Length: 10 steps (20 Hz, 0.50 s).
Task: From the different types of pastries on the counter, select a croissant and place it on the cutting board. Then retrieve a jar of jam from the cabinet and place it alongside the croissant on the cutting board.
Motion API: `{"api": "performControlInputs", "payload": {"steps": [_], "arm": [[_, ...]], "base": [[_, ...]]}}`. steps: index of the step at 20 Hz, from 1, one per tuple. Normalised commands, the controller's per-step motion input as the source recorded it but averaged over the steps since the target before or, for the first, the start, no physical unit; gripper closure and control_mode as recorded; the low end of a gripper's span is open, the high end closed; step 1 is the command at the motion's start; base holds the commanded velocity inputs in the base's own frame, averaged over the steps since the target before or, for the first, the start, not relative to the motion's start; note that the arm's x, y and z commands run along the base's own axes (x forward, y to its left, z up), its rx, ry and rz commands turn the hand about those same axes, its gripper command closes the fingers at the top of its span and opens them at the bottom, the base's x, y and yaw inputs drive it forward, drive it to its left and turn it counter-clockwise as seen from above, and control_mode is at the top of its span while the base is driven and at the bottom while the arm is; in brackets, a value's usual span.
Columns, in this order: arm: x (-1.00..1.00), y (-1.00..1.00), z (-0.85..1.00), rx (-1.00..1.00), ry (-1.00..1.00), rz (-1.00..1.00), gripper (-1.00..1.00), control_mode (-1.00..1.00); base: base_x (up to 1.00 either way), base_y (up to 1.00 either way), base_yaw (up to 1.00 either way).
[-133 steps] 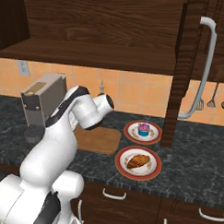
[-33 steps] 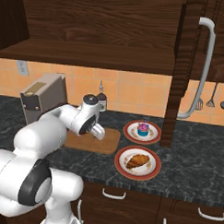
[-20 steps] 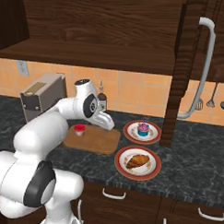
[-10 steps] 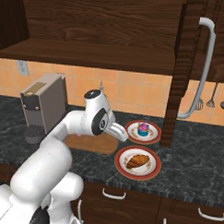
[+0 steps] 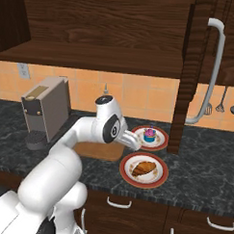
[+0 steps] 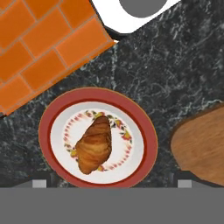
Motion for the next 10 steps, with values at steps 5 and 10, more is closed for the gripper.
{"api": "performControlInputs", "payload": {"steps": [5, 10], "arm": [[-0.07, -0.35, 0.15, 0.0, 0.04, 0.0, -1.0, -1.0], [-0.24, -0.24, -0.04, 0.0, 0.0, 0.0, -1.0, -1.0]], "base": [[0.0, 0.0, 0.0], [0.0, 0.0, 0.0]]}}
